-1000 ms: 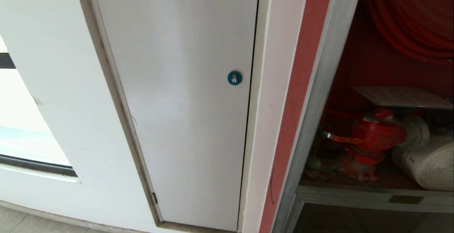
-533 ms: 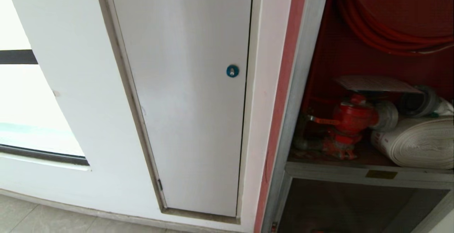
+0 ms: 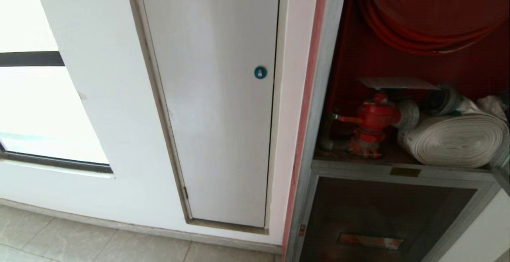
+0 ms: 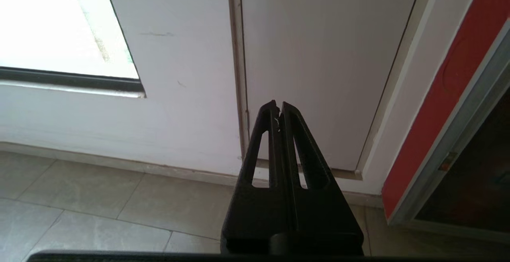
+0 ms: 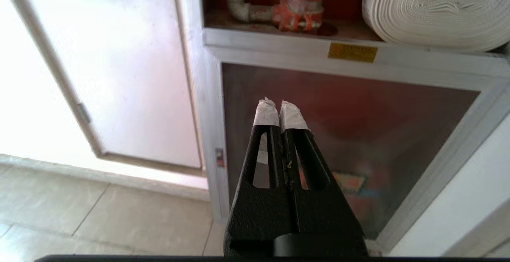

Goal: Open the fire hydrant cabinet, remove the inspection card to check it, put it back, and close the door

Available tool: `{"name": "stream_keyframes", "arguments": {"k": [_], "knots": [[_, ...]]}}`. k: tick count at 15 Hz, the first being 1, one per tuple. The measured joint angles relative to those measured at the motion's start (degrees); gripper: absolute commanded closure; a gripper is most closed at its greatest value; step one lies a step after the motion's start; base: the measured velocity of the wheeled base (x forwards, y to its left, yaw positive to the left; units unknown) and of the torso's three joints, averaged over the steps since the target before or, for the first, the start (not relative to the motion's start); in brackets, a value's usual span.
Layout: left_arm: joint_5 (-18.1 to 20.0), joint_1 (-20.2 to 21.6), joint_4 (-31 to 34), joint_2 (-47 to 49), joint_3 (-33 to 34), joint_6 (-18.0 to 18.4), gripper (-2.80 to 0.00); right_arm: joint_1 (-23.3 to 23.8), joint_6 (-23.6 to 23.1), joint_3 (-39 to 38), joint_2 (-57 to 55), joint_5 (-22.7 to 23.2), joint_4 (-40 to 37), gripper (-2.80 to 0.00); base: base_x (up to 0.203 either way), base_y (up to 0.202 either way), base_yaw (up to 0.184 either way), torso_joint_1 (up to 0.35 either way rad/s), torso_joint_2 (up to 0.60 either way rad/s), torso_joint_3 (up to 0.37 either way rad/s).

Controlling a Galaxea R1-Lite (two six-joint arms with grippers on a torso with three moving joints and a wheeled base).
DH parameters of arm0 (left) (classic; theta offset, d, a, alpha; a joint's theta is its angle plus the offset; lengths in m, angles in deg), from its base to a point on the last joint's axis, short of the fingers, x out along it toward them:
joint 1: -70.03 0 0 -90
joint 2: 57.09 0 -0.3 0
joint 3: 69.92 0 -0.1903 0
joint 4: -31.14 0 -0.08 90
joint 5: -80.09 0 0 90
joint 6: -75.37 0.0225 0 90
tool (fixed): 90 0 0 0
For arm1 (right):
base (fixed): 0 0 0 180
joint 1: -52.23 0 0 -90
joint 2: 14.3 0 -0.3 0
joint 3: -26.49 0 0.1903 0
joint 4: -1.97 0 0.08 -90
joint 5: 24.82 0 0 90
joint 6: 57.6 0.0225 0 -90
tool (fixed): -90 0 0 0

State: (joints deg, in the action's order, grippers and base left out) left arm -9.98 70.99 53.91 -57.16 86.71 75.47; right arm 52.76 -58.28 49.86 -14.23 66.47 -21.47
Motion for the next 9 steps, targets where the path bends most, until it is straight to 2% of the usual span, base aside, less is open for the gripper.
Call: {"name": "stream_keyframes", "arguments": {"k": [9], "knots": [[0.0,0.0,0.0,0.0,0.0,0.0,0.00,0.0,0.0,0.0,0.0,0.0,0.0,0.00,-0.196,0.000,0.001,0.001,0.00,0.002]]}}
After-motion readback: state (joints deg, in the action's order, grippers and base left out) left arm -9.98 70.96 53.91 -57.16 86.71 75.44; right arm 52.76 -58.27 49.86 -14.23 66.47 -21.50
